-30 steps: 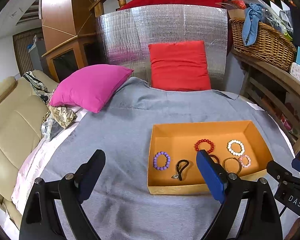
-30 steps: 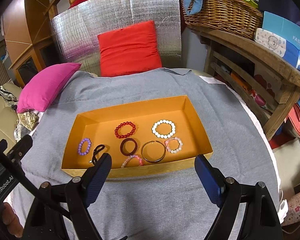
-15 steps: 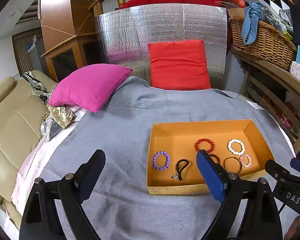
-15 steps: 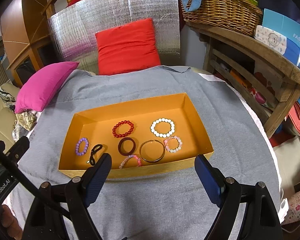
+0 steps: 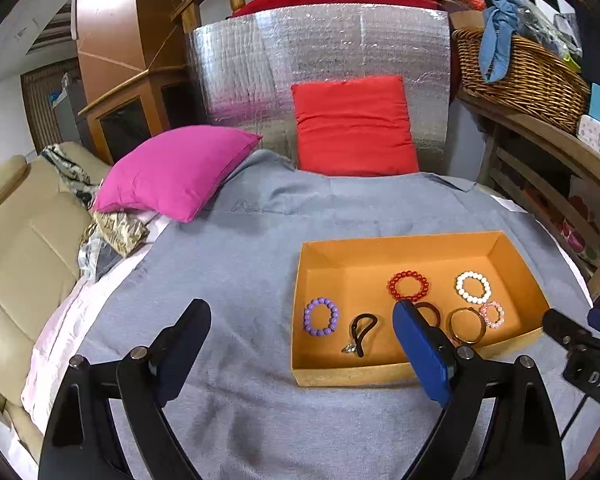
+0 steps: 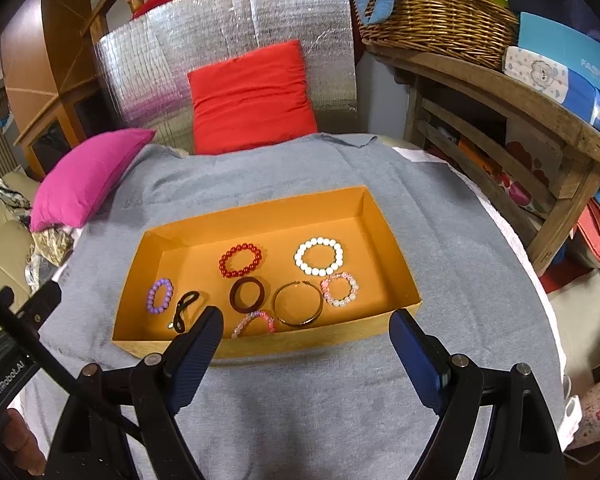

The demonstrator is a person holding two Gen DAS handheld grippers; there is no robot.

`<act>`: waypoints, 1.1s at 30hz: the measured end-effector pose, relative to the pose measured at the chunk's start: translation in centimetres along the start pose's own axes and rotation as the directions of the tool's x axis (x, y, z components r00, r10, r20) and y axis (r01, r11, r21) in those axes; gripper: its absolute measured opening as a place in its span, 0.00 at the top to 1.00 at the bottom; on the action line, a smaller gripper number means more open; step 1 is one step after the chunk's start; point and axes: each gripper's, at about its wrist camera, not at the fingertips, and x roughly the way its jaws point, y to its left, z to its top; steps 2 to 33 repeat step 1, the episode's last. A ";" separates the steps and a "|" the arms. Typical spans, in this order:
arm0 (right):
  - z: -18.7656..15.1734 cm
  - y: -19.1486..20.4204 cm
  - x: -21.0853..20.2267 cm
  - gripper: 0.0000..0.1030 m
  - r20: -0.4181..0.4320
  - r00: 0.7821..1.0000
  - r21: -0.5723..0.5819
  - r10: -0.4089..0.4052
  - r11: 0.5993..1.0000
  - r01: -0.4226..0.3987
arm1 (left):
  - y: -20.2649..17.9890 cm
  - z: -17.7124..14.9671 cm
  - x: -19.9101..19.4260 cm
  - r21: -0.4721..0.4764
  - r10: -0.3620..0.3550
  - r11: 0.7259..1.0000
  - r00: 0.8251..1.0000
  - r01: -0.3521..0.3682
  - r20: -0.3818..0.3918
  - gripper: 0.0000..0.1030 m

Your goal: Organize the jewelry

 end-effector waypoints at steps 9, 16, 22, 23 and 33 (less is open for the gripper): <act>0.0 -0.3 -0.2 0.15 0.008 1.000 0.004 0.009 1.000 -0.009 | 0.1 0.0 -0.1 -0.004 -0.008 1.000 1.000 0.008 -0.002 0.10; 0.0 -0.3 -0.2 0.15 0.008 1.000 0.004 0.009 1.000 -0.009 | 0.1 0.0 -0.1 -0.004 -0.008 1.000 1.000 0.008 -0.002 0.10; 0.0 -0.3 -0.2 0.15 0.008 1.000 0.004 0.009 1.000 -0.009 | 0.1 0.0 -0.1 -0.004 -0.008 1.000 1.000 0.008 -0.002 0.10; 0.0 -0.3 -0.2 0.15 0.008 1.000 0.004 0.009 1.000 -0.009 | 0.1 0.0 -0.1 -0.004 -0.008 1.000 1.000 0.008 -0.002 0.10; 0.0 -0.3 -0.2 0.15 0.008 1.000 0.004 0.009 1.000 -0.009 | 0.1 0.0 -0.1 -0.004 -0.008 1.000 1.000 0.008 -0.002 0.10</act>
